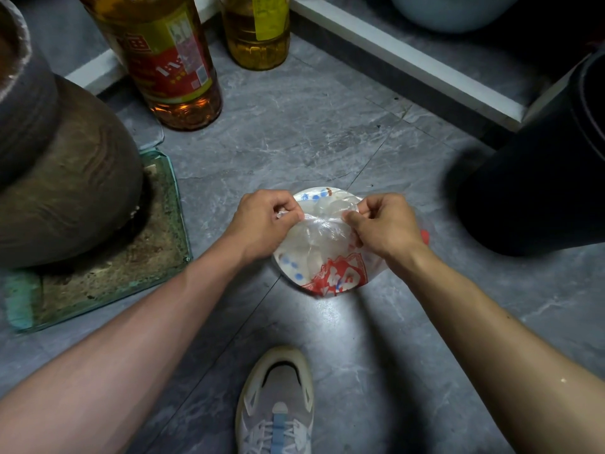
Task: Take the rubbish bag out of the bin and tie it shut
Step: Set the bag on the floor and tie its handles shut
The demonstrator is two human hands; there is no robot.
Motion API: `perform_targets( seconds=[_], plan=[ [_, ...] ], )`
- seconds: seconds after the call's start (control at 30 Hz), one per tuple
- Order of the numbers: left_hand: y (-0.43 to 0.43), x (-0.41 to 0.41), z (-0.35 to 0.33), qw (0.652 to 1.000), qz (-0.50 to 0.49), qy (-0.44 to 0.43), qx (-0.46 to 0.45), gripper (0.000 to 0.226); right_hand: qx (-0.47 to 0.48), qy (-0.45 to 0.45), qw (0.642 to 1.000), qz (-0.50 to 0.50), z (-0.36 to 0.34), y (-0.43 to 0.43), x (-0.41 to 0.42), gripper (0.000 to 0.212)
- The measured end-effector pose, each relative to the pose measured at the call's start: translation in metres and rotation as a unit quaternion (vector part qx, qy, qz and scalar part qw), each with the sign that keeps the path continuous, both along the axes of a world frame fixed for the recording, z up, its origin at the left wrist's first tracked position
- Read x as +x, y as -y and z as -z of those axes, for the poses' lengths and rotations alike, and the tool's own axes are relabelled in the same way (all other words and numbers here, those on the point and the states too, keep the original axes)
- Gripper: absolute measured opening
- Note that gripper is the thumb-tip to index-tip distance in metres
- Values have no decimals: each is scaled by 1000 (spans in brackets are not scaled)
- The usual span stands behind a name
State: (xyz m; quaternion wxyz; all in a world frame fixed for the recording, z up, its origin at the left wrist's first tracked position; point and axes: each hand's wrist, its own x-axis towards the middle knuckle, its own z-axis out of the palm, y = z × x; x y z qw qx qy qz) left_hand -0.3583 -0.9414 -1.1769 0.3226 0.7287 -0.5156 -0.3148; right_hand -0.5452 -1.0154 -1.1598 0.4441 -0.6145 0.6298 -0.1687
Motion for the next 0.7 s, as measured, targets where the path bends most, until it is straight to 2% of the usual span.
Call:
perform_targets(
  seconds=[0.33, 0.5, 0.7],
  plan=[
    [-3, 2, 3, 999, -22, -18, 16, 9, -18, -12, 1000, -3, -3, -3, -4, 29],
    [-1, 8, 0, 991, -63, -120, 12, 4, 21, 106, 994, -26, -11, -5, -3, 17],
    [2, 0, -17, 962, -120, -247, -8, 13, 29, 176, 984, -19, -16, -6, 1, 2]
  ],
)
